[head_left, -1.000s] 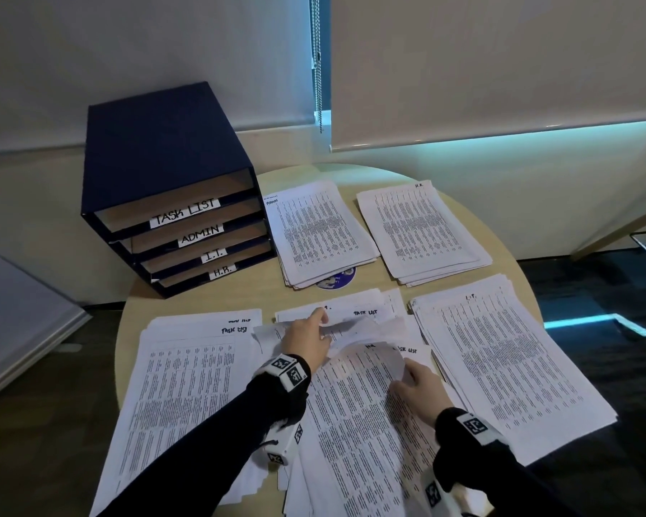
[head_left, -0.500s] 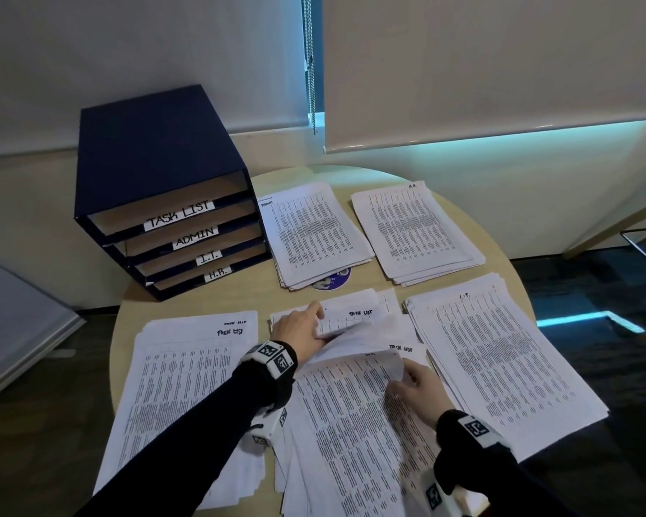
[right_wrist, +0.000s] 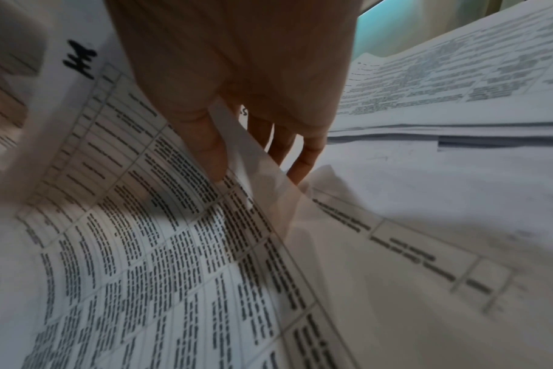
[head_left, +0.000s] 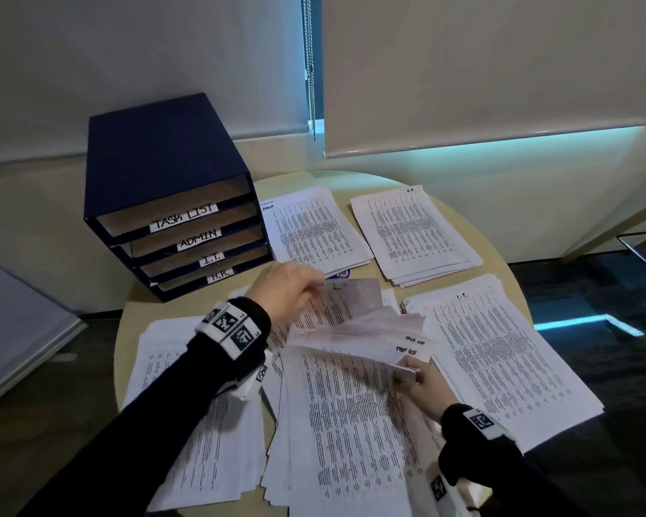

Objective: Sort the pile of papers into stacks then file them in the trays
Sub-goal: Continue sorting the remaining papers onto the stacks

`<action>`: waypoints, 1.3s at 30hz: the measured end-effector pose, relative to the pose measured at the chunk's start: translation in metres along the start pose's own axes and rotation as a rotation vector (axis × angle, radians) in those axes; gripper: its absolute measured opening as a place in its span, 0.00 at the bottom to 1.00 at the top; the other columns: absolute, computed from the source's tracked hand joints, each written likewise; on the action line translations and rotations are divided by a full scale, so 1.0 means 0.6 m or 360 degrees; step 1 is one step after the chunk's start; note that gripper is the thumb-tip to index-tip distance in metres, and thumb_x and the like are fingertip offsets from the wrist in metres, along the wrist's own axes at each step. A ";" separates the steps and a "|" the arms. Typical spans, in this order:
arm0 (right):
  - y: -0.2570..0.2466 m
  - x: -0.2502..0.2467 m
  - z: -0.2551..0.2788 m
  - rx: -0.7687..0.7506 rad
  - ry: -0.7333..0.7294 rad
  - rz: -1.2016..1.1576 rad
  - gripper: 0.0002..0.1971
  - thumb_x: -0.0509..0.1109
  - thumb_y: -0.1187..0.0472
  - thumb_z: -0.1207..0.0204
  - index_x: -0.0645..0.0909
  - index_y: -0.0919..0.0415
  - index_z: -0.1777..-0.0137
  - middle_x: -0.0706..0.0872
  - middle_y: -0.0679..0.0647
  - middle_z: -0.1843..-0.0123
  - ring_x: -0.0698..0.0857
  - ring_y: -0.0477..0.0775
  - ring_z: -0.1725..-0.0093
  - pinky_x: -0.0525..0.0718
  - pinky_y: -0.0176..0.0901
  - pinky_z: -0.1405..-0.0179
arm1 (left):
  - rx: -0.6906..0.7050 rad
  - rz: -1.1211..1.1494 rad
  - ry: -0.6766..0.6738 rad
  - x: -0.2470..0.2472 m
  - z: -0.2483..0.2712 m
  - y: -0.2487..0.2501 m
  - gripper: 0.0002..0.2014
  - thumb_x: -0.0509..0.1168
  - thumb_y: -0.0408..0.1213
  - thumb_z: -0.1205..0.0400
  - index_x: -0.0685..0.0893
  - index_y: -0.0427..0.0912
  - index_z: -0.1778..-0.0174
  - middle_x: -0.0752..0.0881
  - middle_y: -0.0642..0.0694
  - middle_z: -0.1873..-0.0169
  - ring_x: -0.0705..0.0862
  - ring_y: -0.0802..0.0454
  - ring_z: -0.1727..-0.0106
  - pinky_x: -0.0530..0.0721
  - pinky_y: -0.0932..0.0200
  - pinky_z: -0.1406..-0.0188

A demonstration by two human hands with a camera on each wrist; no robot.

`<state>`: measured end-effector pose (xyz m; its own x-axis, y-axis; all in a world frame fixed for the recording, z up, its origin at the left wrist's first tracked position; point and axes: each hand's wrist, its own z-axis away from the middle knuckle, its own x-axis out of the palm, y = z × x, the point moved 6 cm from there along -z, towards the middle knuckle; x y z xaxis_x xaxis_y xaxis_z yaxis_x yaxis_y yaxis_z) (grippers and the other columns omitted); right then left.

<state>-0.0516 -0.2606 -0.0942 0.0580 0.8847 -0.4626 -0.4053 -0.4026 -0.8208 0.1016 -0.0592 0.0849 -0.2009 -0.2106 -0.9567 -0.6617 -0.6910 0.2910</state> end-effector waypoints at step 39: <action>0.014 -0.021 -0.016 0.0545 0.0091 -0.0165 0.07 0.66 0.70 0.29 0.82 0.61 0.55 0.87 0.60 0.57 0.84 0.61 0.53 0.81 0.48 0.51 | -0.0596 0.0149 -0.0455 0.234 -0.021 -0.100 0.17 0.66 0.38 0.19 0.73 0.45 0.35 0.73 0.44 0.36 0.73 0.43 0.35 0.76 0.46 0.36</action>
<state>-0.0470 -0.2777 -0.0986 0.1616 0.8982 -0.4088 -0.6763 -0.2008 -0.7087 0.1224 -0.0563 -0.0670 -0.4725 -0.1215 -0.8729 -0.3362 -0.8907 0.3060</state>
